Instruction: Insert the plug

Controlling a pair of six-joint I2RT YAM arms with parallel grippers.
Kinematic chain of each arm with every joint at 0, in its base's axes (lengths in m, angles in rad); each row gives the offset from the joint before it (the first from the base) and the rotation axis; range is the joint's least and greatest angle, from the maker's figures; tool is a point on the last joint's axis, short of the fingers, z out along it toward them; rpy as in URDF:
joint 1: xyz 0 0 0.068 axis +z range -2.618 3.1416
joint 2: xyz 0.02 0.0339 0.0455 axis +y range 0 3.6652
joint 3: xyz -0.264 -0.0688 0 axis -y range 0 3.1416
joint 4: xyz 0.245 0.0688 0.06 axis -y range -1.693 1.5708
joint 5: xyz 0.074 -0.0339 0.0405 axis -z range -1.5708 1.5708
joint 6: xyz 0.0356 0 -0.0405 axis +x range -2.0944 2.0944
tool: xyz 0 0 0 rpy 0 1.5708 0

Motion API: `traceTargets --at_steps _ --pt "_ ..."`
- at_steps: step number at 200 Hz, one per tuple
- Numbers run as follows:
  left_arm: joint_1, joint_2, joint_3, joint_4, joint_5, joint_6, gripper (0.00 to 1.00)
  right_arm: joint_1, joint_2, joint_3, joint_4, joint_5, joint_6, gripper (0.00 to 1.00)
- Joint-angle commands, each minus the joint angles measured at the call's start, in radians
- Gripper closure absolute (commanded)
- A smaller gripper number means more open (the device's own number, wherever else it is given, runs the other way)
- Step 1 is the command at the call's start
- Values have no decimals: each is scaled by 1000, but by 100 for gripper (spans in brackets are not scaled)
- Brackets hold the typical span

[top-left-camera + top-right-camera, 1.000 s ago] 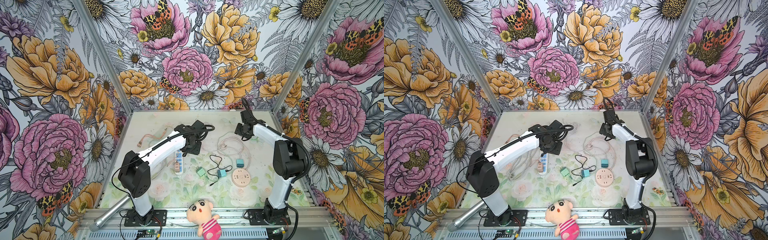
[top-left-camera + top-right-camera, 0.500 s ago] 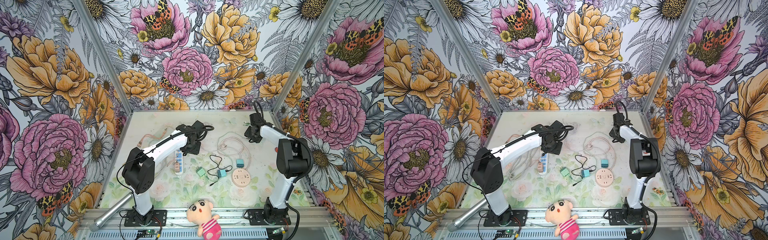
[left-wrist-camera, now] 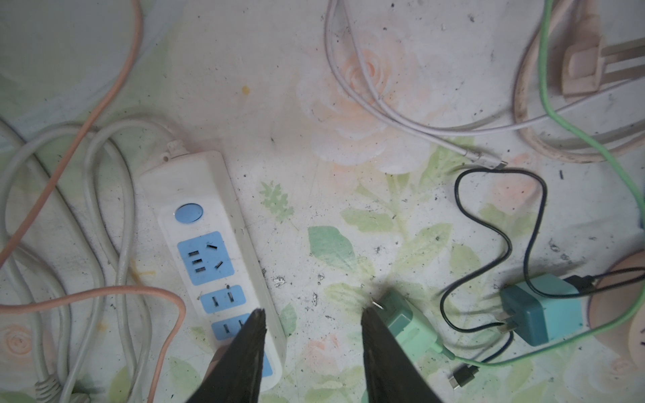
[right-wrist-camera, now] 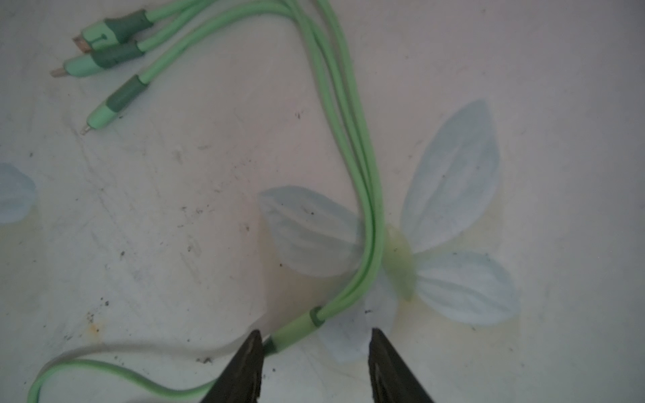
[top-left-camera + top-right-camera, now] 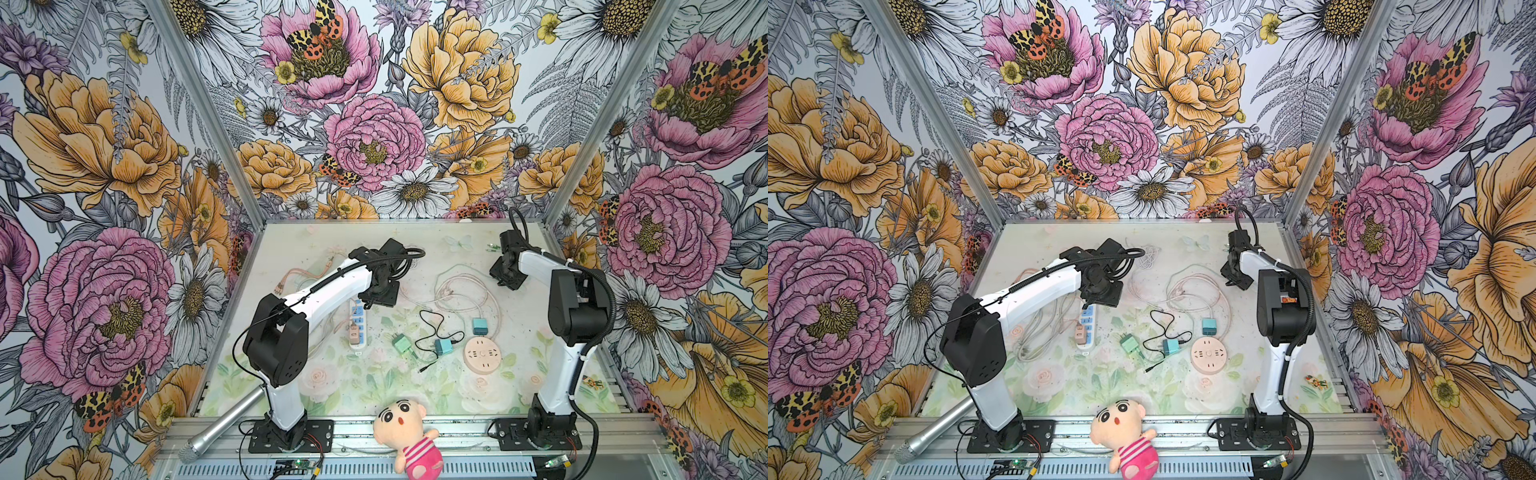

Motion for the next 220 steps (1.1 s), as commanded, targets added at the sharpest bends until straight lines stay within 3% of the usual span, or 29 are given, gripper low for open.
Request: traceTargets --at_steps 1,66,89,105,128,220 --pt "15 49 10 22 18 17 53 0 18 33 6 4 15 49" --pt "16 62 -1 29 29 14 53 -2 62 49 6 -1 32 47" --pt "17 33 -4 31 17 10 53 -3 75 59 4 -9 23 54" --pt "17 -18 -6 32 9 8 53 -3 77 57 4 -17 20 65" --pt "18 -64 -18 33 2 4 53 -1 68 46 4 -30 12 100" --pt "96 -241 -137 98 -11 8 54 117 -146 25 3 -10 -33 100"
